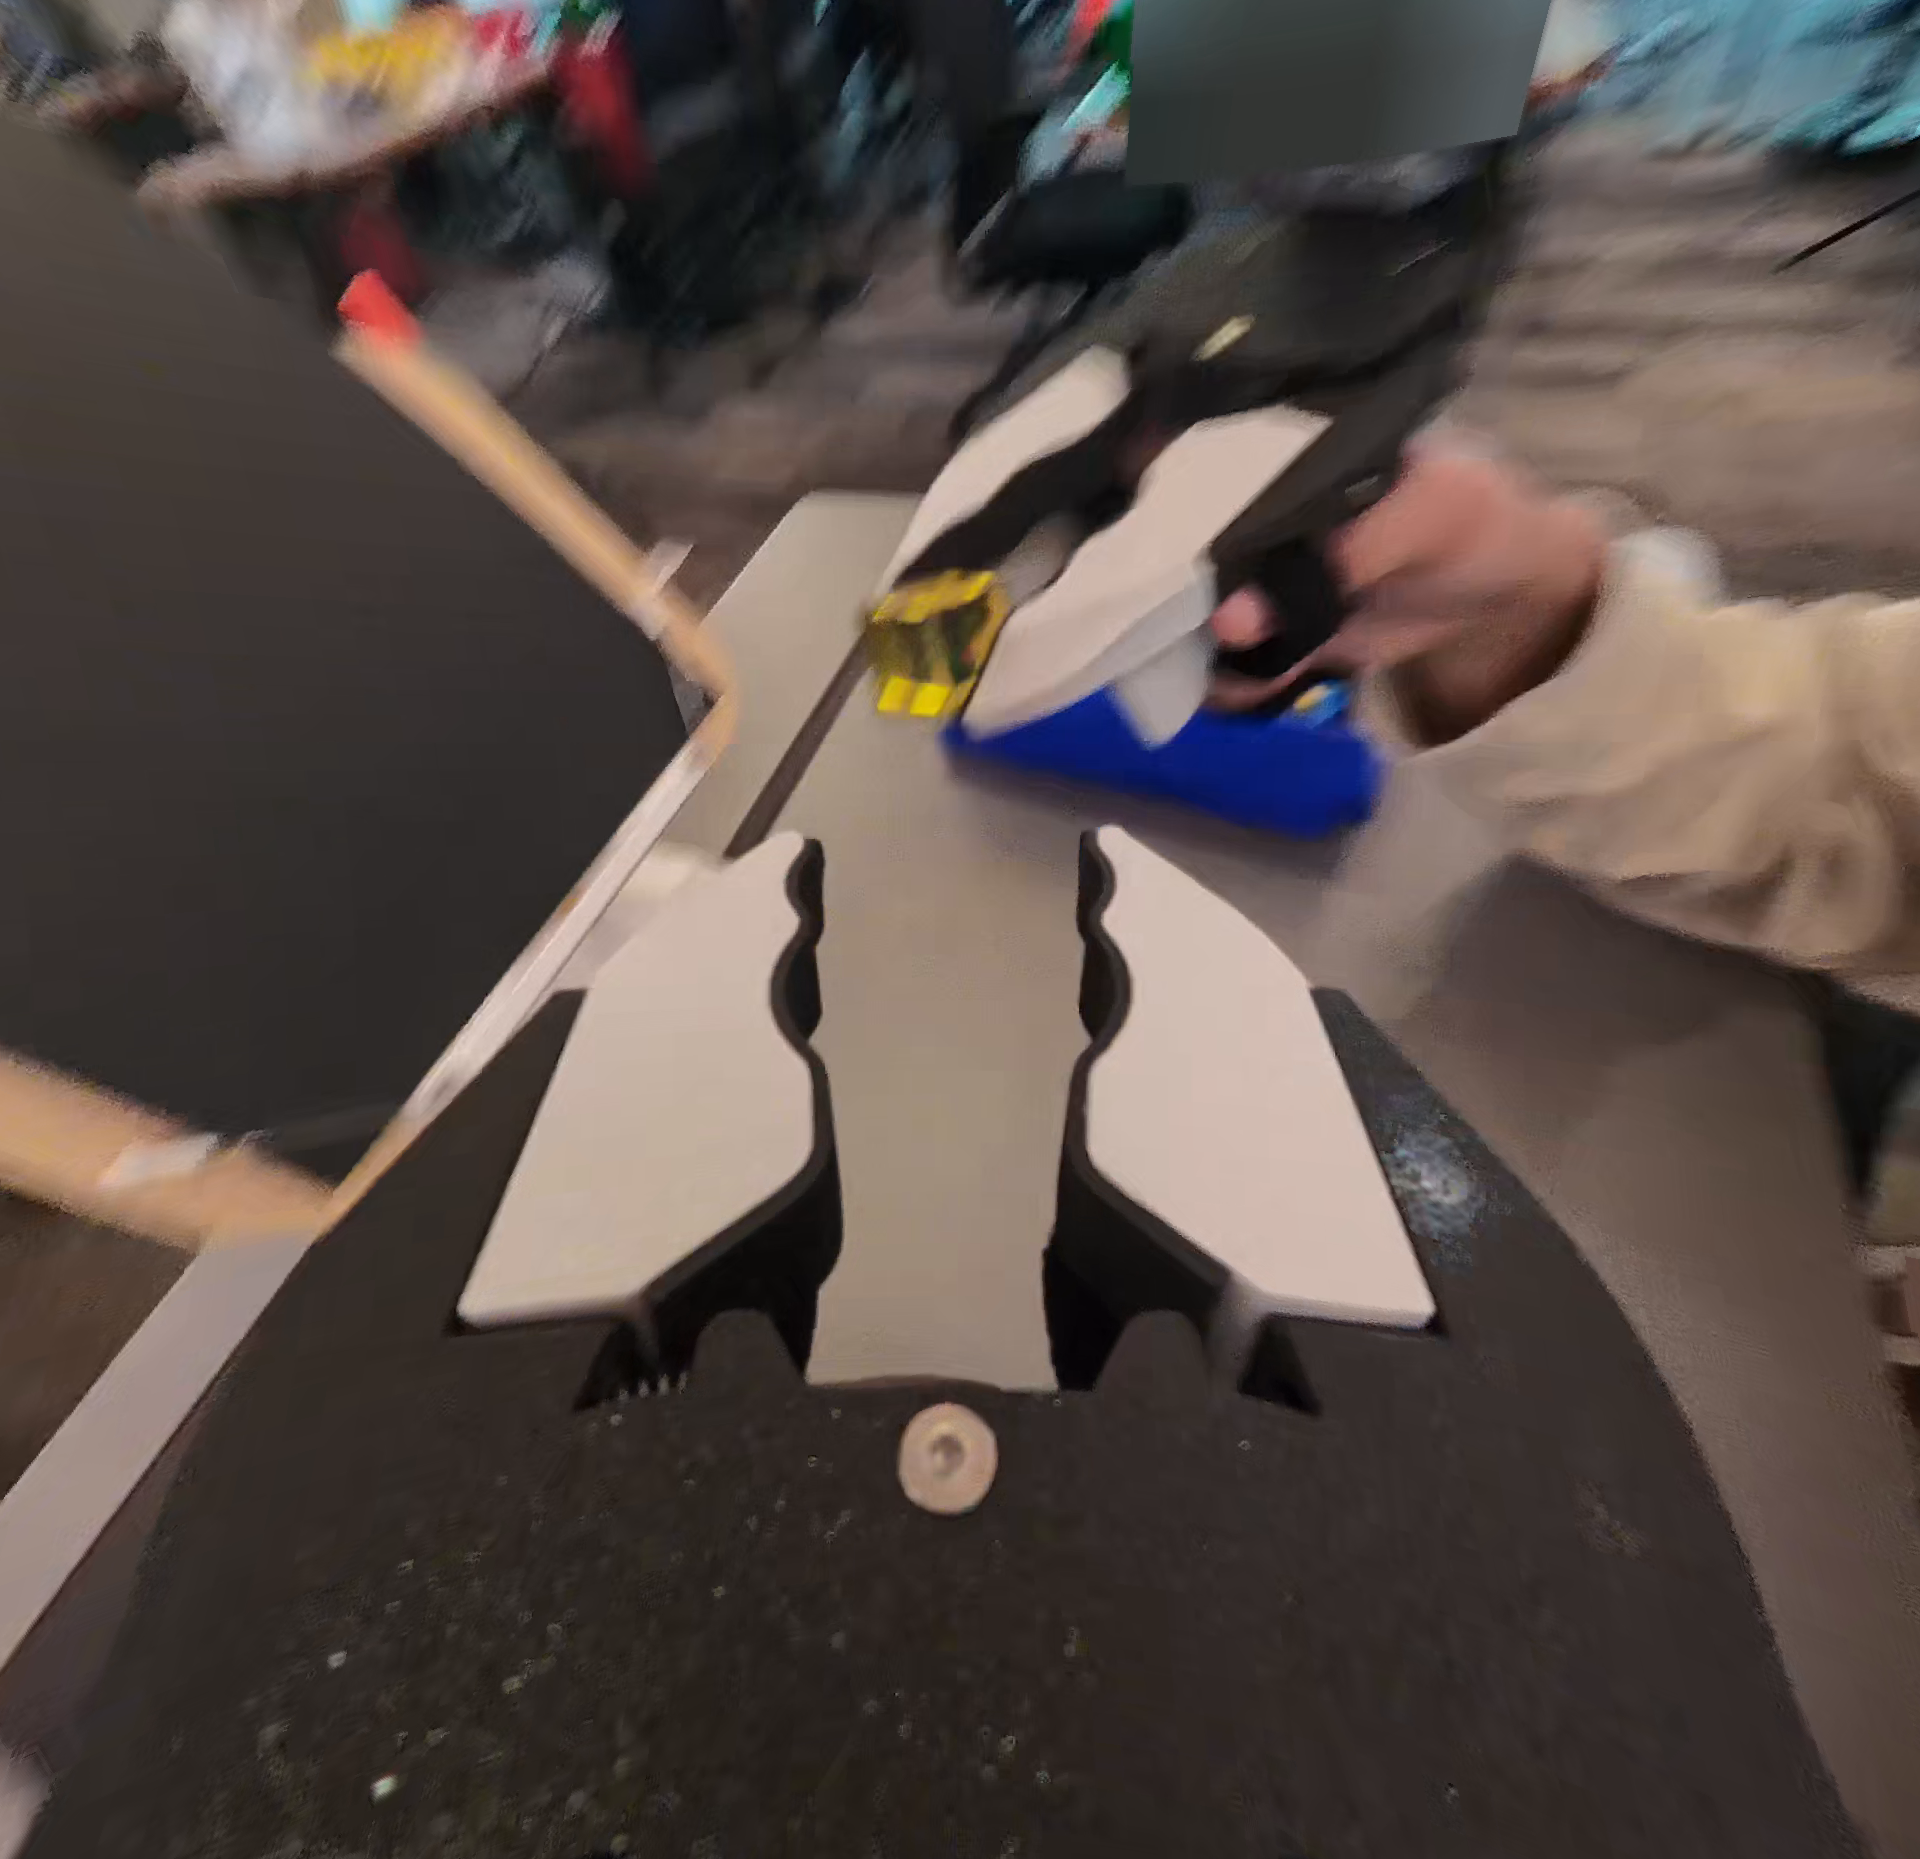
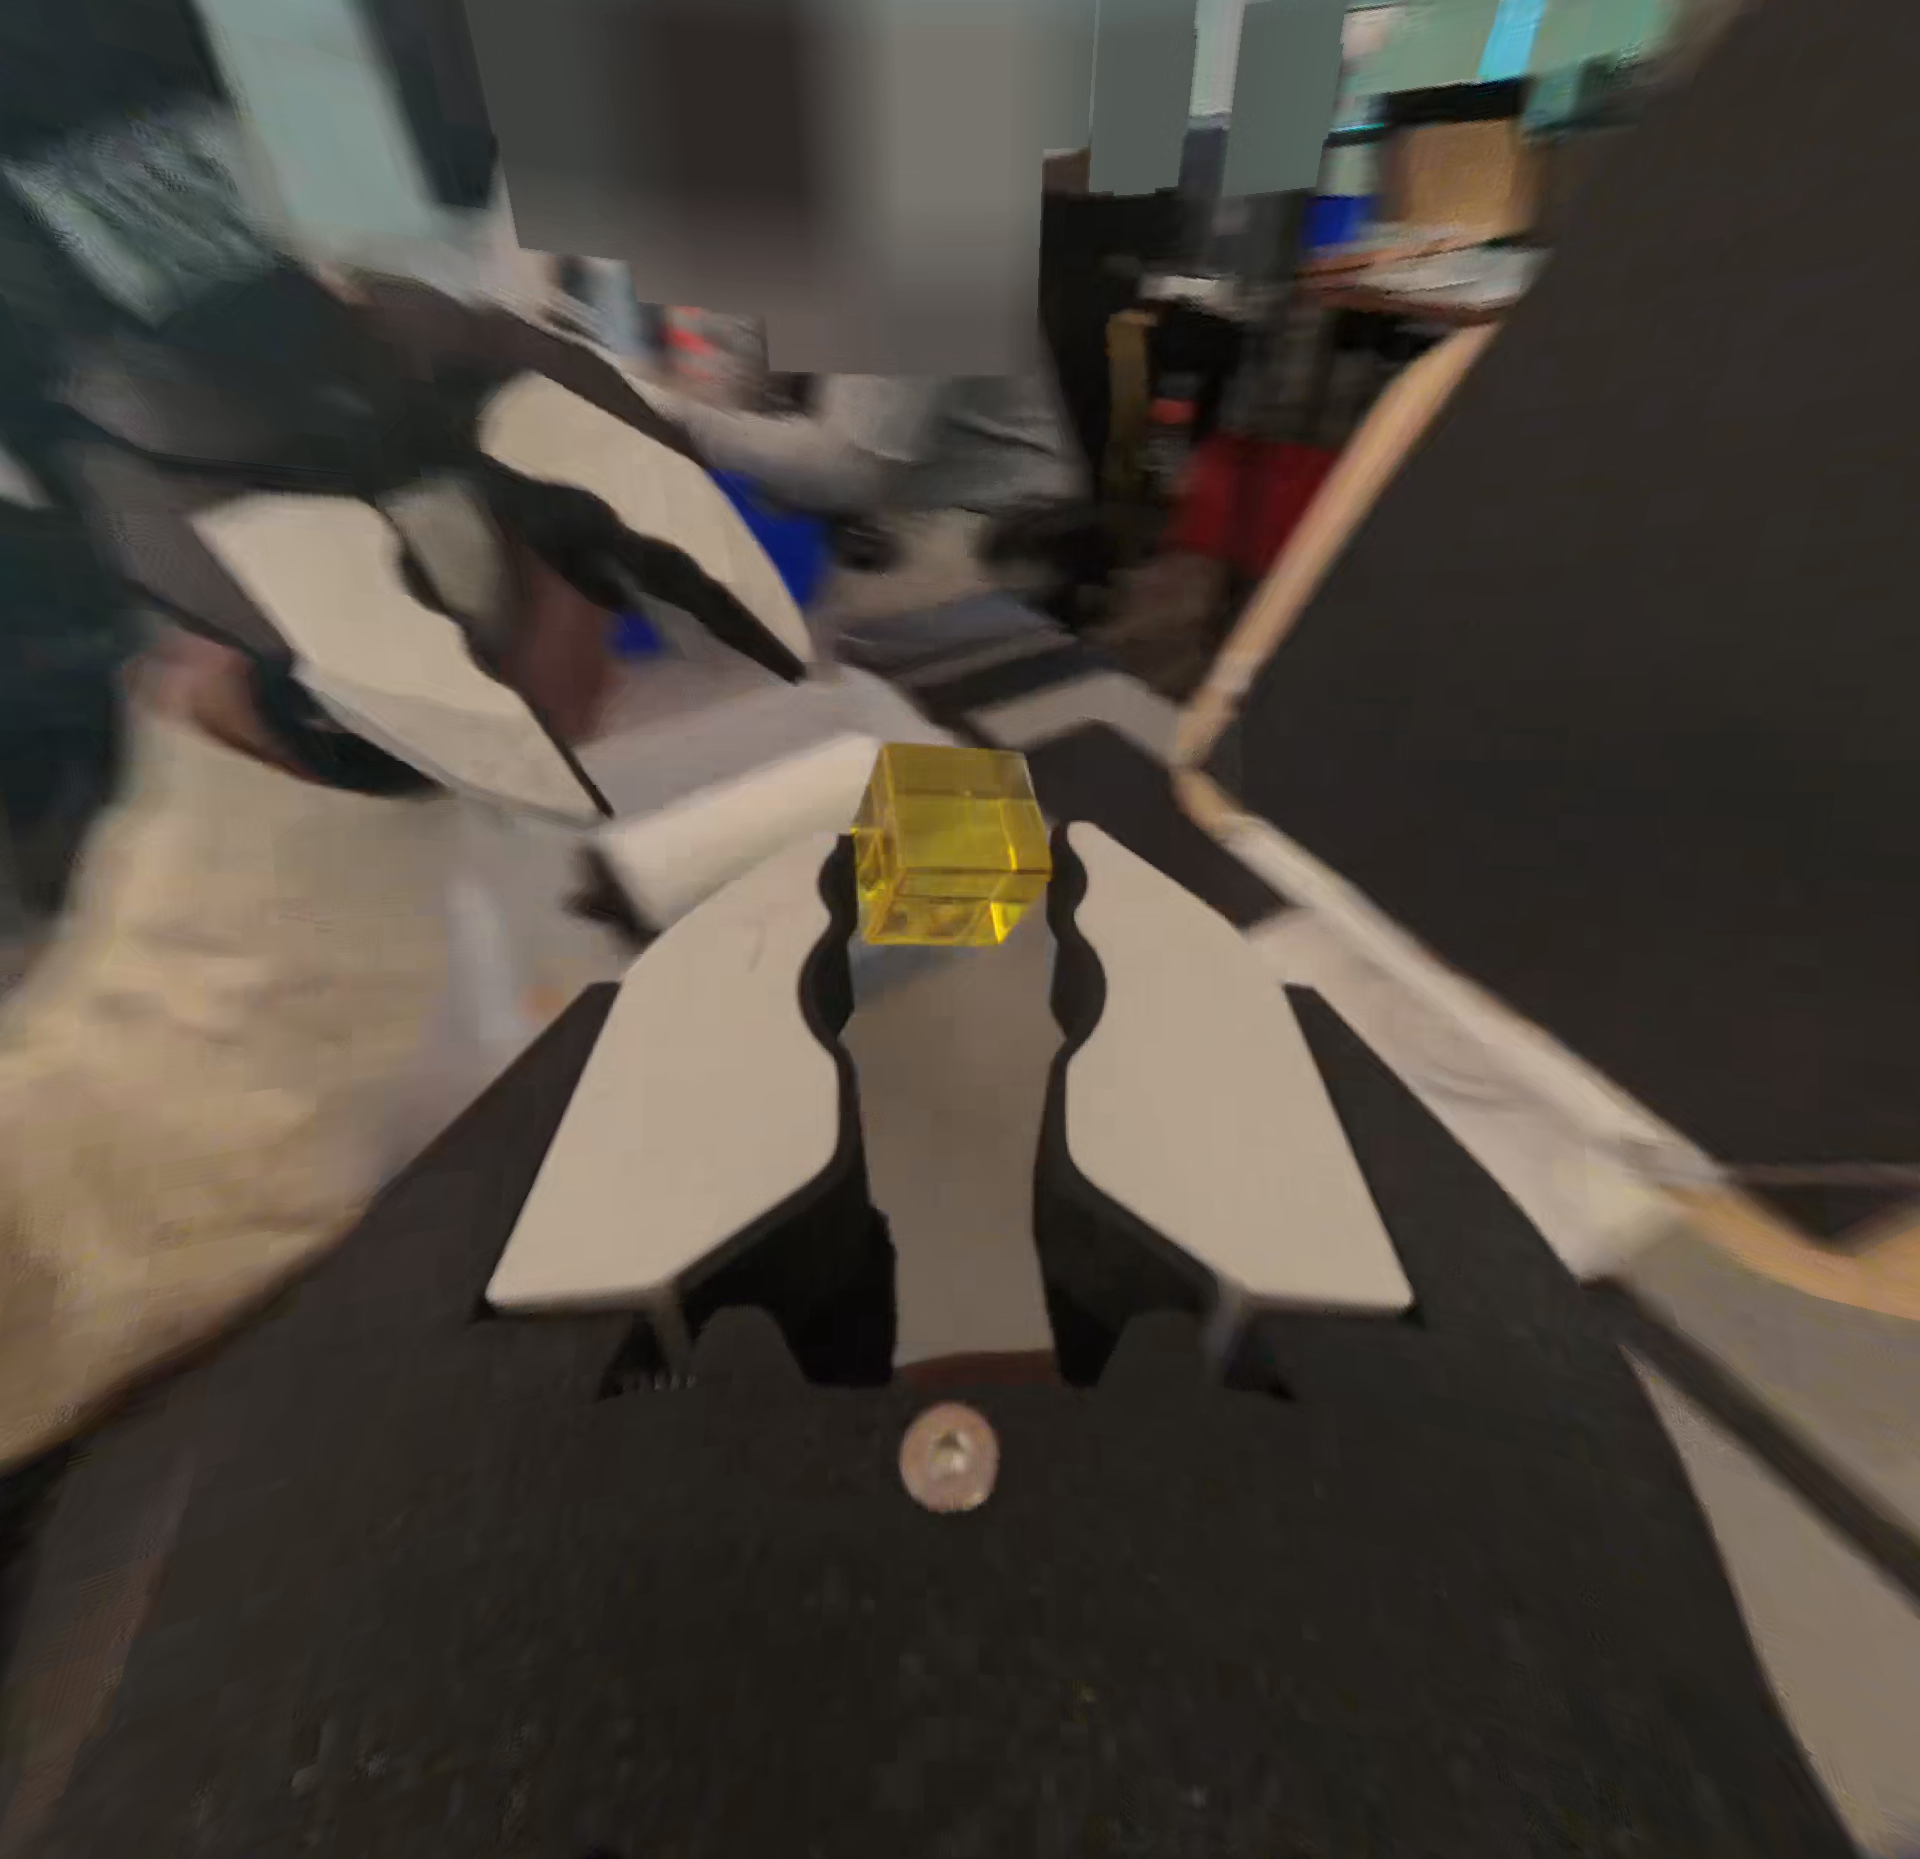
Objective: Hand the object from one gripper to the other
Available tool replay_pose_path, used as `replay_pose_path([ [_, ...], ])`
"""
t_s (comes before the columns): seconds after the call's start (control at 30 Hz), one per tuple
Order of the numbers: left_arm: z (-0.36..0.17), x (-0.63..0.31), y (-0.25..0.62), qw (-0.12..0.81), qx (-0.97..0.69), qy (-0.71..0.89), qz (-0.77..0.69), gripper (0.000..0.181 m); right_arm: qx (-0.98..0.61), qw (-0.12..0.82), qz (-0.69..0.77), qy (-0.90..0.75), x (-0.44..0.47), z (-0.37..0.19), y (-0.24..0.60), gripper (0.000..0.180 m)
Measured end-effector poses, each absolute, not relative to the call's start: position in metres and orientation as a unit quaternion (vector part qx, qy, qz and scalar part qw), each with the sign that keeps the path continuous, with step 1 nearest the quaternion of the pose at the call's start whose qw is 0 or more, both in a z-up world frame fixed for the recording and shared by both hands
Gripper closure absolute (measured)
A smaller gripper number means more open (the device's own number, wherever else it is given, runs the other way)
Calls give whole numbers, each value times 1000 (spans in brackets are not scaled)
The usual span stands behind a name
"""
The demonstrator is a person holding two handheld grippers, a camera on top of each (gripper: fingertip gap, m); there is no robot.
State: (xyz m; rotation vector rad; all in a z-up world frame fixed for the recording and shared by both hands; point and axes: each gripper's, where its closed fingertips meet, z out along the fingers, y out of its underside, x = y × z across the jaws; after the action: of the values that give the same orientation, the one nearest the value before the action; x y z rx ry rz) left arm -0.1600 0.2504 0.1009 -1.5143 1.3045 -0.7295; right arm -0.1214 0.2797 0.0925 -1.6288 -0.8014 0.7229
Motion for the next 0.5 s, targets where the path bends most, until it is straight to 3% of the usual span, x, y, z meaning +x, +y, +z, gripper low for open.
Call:
replay_pose_path([
  [0.17,84,-179,282,473,-706,482,-215,135,-718,605,86,-332,-89,86,306,145],
  [0.5,74,-165,279,453,-704,496,-230,134,-724,599,41,-339,-80,81,311,145],
])
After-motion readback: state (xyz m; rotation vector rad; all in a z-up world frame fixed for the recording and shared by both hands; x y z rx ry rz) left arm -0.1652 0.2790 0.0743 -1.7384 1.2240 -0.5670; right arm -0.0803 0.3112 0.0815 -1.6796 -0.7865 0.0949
